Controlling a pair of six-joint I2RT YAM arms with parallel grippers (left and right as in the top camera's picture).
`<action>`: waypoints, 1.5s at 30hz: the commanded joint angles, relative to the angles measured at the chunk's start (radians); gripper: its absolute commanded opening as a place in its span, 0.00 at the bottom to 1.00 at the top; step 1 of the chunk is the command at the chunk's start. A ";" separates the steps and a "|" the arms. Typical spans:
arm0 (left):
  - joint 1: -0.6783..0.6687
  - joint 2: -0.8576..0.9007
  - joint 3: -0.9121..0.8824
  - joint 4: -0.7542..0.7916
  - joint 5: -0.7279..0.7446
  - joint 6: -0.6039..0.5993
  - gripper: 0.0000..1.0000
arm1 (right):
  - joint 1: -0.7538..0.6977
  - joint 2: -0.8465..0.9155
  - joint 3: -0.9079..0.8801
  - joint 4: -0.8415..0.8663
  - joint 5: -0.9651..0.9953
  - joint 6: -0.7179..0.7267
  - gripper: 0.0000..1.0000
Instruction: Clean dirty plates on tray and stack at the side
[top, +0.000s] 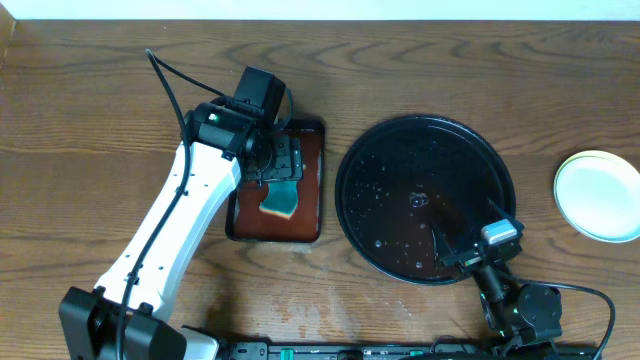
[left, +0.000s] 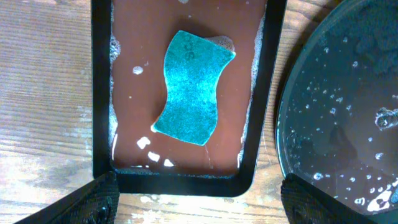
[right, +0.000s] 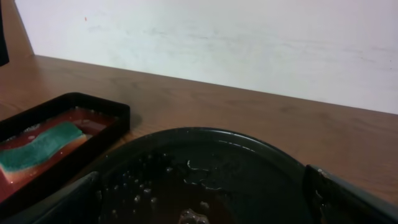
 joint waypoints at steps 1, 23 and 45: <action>0.000 -0.010 0.006 0.000 0.001 -0.002 0.84 | -0.011 -0.008 -0.002 -0.005 0.009 -0.012 0.99; 0.020 -0.327 -0.219 0.323 -0.171 0.014 0.84 | -0.011 -0.008 -0.002 -0.005 0.009 -0.012 0.99; 0.303 -1.359 -1.162 1.012 -0.084 0.040 0.84 | -0.011 -0.008 -0.002 -0.005 0.009 -0.012 0.99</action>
